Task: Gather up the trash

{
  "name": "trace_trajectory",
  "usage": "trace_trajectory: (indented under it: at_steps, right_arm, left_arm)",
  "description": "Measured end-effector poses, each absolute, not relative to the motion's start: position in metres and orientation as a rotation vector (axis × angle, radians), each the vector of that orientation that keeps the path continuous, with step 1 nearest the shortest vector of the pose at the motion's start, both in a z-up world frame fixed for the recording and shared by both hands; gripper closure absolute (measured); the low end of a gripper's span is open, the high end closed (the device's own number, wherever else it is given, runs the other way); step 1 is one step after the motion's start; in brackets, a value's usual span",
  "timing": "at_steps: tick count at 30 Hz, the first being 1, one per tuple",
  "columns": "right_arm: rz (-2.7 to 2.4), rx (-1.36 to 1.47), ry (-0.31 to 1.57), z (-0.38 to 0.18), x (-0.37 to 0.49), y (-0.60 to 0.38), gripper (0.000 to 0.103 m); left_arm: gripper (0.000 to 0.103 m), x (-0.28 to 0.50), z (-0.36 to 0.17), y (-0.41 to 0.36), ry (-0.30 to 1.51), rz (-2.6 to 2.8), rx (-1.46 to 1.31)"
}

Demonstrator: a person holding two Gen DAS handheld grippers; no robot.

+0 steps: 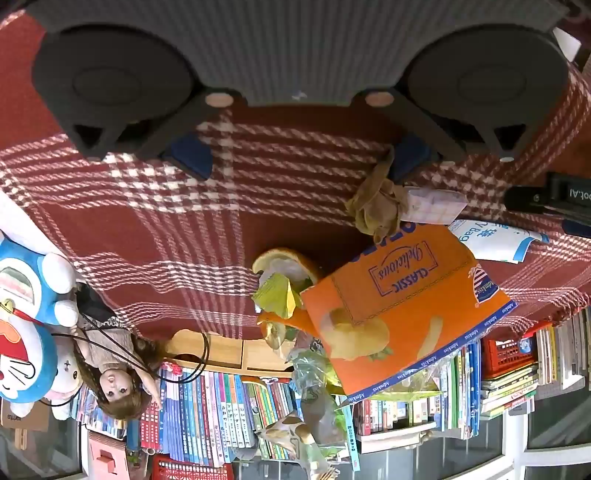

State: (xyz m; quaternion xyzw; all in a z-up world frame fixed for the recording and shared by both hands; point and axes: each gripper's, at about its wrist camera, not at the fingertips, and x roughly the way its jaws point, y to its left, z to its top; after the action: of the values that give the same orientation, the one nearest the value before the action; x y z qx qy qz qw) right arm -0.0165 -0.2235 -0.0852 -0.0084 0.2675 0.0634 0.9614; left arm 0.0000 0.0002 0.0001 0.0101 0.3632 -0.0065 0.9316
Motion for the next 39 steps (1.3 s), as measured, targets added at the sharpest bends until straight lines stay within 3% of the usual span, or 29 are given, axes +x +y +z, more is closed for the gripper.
trace_trajectory:
  at_steps: [39]
  right_arm:
    - [0.129,-0.017,0.551,-0.0848,-0.0156,-0.2237,0.000]
  left_arm:
    - [0.000,-0.0002,0.0001,0.0001,0.737,-0.012,0.024]
